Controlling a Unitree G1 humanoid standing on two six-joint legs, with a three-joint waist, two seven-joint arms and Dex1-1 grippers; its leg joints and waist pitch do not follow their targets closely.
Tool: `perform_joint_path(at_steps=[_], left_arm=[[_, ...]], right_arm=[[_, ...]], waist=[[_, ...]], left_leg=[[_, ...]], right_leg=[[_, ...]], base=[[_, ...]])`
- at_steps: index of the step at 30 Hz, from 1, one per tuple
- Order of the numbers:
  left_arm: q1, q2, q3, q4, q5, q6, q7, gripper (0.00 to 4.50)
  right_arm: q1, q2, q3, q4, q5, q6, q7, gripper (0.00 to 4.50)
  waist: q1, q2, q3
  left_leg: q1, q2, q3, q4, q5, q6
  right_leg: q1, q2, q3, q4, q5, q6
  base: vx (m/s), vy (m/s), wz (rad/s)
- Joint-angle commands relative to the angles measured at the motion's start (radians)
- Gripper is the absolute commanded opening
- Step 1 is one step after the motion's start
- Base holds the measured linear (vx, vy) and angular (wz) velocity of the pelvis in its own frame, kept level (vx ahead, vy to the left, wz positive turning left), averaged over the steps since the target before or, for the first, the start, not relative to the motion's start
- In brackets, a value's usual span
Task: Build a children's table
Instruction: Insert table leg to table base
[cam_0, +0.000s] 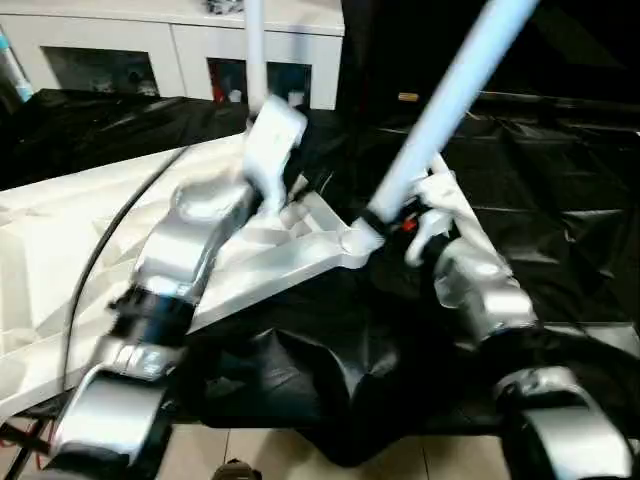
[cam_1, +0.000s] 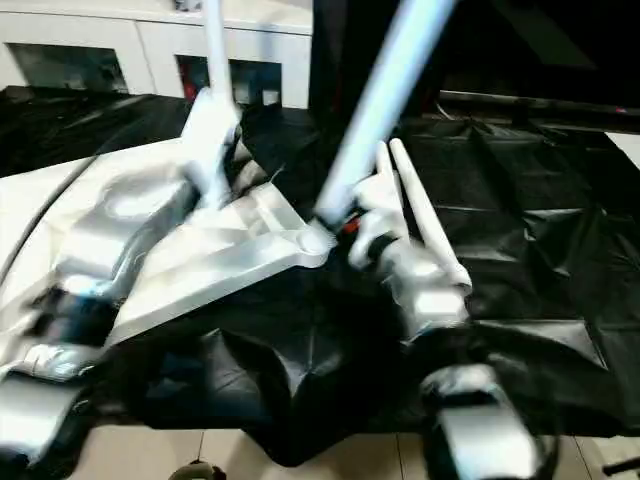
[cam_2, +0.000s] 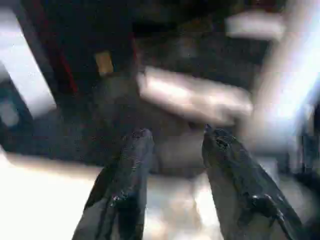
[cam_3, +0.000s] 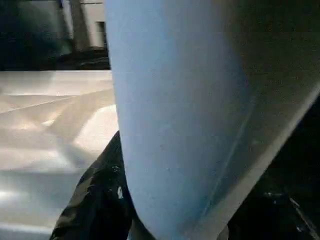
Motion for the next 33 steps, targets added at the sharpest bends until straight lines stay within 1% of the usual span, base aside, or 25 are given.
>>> perform_joint_path(at_steps=[1,3,4,5,6,7,8,9,10,11,12,14,16,17,19,20,23,26,28,29,30,31,33], left_arm=[[0.008,-0.016,-0.039,0.03,-0.003,0.034,-0.034,2.26],[0.009,-0.019,-0.065,0.096,0.024,0.009,-0.034,2.41],[0.008,-0.019,-0.079,0.124,0.038,-0.006,-0.028,2.55],[0.004,-0.027,-0.087,0.168,0.053,-0.011,-0.011,2.66],[0.002,-0.035,-0.09,0.202,0.055,-0.007,-0.009,2.7],[0.001,-0.038,-0.09,0.212,0.056,-0.004,-0.011,2.7],[0.002,-0.038,-0.093,0.223,0.06,-0.002,-0.011,2.71],[0.002,-0.041,-0.094,0.239,0.065,0.004,-0.009,2.52],[0.003,-0.042,-0.095,0.251,0.067,0.011,-0.011,2.52],[0.003,-0.042,-0.095,0.253,0.068,0.012,-0.011,2.39],[0.004,-0.042,-0.096,0.266,0.071,0.017,-0.014,2.35],[0.006,-0.037,-0.1,0.274,0.076,0.016,-0.014,2.05],[0.003,-0.026,-0.116,0.3,0.091,-0.008,-0.021,2.01],[0.002,-0.023,-0.119,0.312,0.091,-0.018,-0.035,1.96],[0.003,-0.024,-0.116,0.315,0.087,-0.019,-0.045,1.69],[0.005,-0.021,-0.119,0.313,0.088,-0.024,-0.056,1.57],[0.012,-0.014,-0.132,0.308,0.095,-0.044,-0.086,1.5],[0.018,-0.01,-0.147,0.312,0.105,-0.057,-0.097,1.11],[0.019,-0.01,-0.148,0.314,0.106,-0.059,-0.097,1.11],[0.019,-0.009,-0.153,0.317,0.109,-0.06,-0.103,0.91],[0.019,-0.006,-0.159,0.319,0.115,-0.06,-0.113,0.91],[0.018,-0.004,-0.161,0.32,0.117,-0.061,-0.117,0.69],[0.017,-0.001,-0.166,0.322,0.122,-0.06,-0.125,0.68]], right_arm=[[-0.017,-0.008,-0.016,0.011,-0.008,-0.004,-0.011,1.91],[-0.022,-0.022,-0.017,0.018,-0.014,0.001,-0.015,1.91],[-0.024,-0.028,-0.017,0.021,-0.015,0.002,-0.017,1.91],[-0.023,-0.035,-0.015,0.017,-0.016,0.008,-0.016,1.91],[-0.022,-0.039,-0.014,0.014,-0.017,0.012,-0.016,1.91],[-0.022,-0.04,-0.014,0.014,-0.017,0.012,-0.016,1.91],[-0.021,-0.042,-0.014,0.012,-0.018,0.013,-0.016,1.91],[-0.019,-0.044,-0.015,0.011,-0.018,0.013,-0.017,1.91],[-0.018,-0.046,-0.016,0.013,-0.019,0.012,-0.018,1.91],[-0.018,-0.046,-0.016,0.013,-0.019,0.011,-0.018,1.91],[-0.018,-0.047,-0.017,0.016,-0.02,0.01,-0.019,1.91],[-0.015,-0.047,-0.017,0.013,-0.02,0.01,-0.019,1.91],[-0.012,-0.046,-0.015,0.01,-0.021,0.011,-0.02,1.91],[-0.011,-0.046,-0.014,0.009,-0.021,0.012,-0.021,1.91],[-0.011,-0.046,-0.014,0.009,-0.022,0.012,-0.021,1.91],[-0.013,-0.046,-0.014,0.011,-0.024,0.012,-0.021,1.91],[-0.017,-0.044,-0.012,0.019,-0.028,0.011,-0.018,1.91],[-0.027,-0.041,-0.007,0.028,-0.031,0.015,-0.012,1.91],[-0.028,-0.042,-0.005,0.029,-0.031,0.018,-0.008,1.91],[-0.031,-0.042,0.001,0.03,-0.033,0.027,0.002,1.91],[-0.033,-0.043,0.008,0.03,-0.036,0.034,0.012,1.91],[-0.034,-0.044,0.01,0.03,-0.037,0.037,0.015,1.91],[-0.036,-0.045,0.015,0.031,-0.04,0.043,0.025,1.91]], waist=[[0.0,0.001,-0.074],[0.004,0.006,-0.077],[0.004,0.005,-0.077],[0.003,0.007,-0.077],[0.004,0.01,-0.077],[0.003,0.007,-0.076],[0.001,0.01,-0.076],[0.001,0.015,-0.076],[-0.001,0.011,-0.076],[-0.002,0.015,-0.075],[0.0,0.019,-0.076],[-0.003,0.015,-0.075],[-0.003,0.02,-0.075],[-0.003,0.018,-0.075],[-0.002,0.019,-0.076],[-0.002,0.017,-0.075],[-0.002,0.018,-0.075],[-0.002,0.018,-0.076],[-0.002,0.018,-0.075],[-0.002,0.018,-0.075],[-0.003,0.017,-0.074],[-0.003,0.018,-0.075],[-0.002,0.018,-0.074]], left_leg=[[0.029,0.001,0.01,-0.046,-0.036,0.037],[0.028,0.001,0.008,-0.044,-0.027,0.041],[0.025,0.002,0.006,-0.045,-0.03,0.041],[0.023,0.0,0.006,-0.044,-0.035,0.041],[0.024,0.0,0.005,-0.044,-0.048,0.037],[0.024,0.0,0.006,-0.045,-0.053,0.036],[0.023,0.0,0.005,-0.045,-0.066,0.031],[0.023,0.0,0.004,-0.045,-0.071,0.027],[0.023,0.001,0.004,-0.045,-0.08,0.025],[0.023,0.0,0.004,-0.046,-0.091,0.022],[0.023,0.001,0.002,-0.046,-0.097,0.019],[0.023,0.002,0.002,-0.047,-0.103,0.02],[0.024,0.002,0.001,-0.047,-0.11,0.022],[0.024,0.001,0.001,-0.046,-0.111,0.023],[0.023,0.003,0.001,-0.047,-0.107,0.021],[0.023,0.002,0.001,-0.047,-0.105,0.022],[0.024,0.003,0.001,-0.048,-0.11,0.024],[0.024,0.003,0.001,-0.047,-0.105,0.027],[0.023,0.003,0.001,-0.047,-0.105,0.027],[0.024,0.003,0.001,-0.047,-0.109,0.027],[0.023,0.003,0.001,-0.048,-0.109,0.028],[0.023,0.003,0.001,-0.048,-0.108,0.027],[0.024,0.004,0.001,-0.048,-0.114,0.026]], right_leg=[[0.049,-0.037,0.037,-0.05,0.172,-0.25],[0.05,-0.038,0.037,-0.047,0.205,-0.251],[0.052,-0.039,0.036,-0.046,0.219,-0.253],[0.053,-0.038,0.035,-0.046,0.225,-0.251],[0.054,-0.04,0.036,-0.048,0.221,-0.25],[0.055,-0.04,0.035,-0.049,0.216,-0.249],[0.056,-0.041,0.035,-0.051,0.204,-0.249],[0.055,-0.042,0.035,-0.05,0.199,-0.251],[0.056,-0.042,0.035,-0.051,0.191,-0.253],[0.056,-0.042,0.035,-0.053,0.181,-0.255],[0.057,-0.043,0.035,-0.052,0.174,-0.258],[0.057,-0.042,0.035,-0.052,0.173,-0.261],[0.055,-0.042,0.035,-0.053,0.167,-0.263],[0.055,-0.041,0.035,-0.054,0.167,-0.262],[0.056,-0.043,0.034,-0.053,0.173,-0.267],[0.055,-0.043,0.034,-0.052,0.177,-0.27],[0.055,-0.043,0.034,-0.053,0.169,-0.271],[0.055,-0.044,0.035,-0.051,0.178,-0.272],[0.055,-0.044,0.035,-0.051,0.18,-0.273],[0.055,-0.044,0.034,-0.051,0.177,-0.274],[0.056,-0.043,0.034,-0.052,0.17,-0.272],[0.055,-0.044,0.034,-0.052,0.169,-0.272],[0.055,-0.045,0.035,-0.053,0.164,-0.272]], base=[[0.0,0.0,0.0],[0.0,0.0,0.0],[0.0,0.0,0.0],[0.0,0.0,0.0],[0.0,0.0,0.0],[0.0,0.0,0.0],[0.0,0.0,0.0],[0.0,0.0,0.0],[0.0,0.0,0.0],[0.0,0.0,0.0],[0.0,0.0,0.0],[0.0,0.0,0.0],[0.0,0.0,0.0],[0.0,0.0,0.0],[0.0,0.0,0.0],[0.0,0.0,0.0],[0.0,0.0,0.0],[0.0,0.0,0.0],[0.0,0.0,0.0],[0.0,0.0,0.0],[0.0,0.0,0.0],[0.0,0.0,0.0],[0.0,0.0,0.0]])
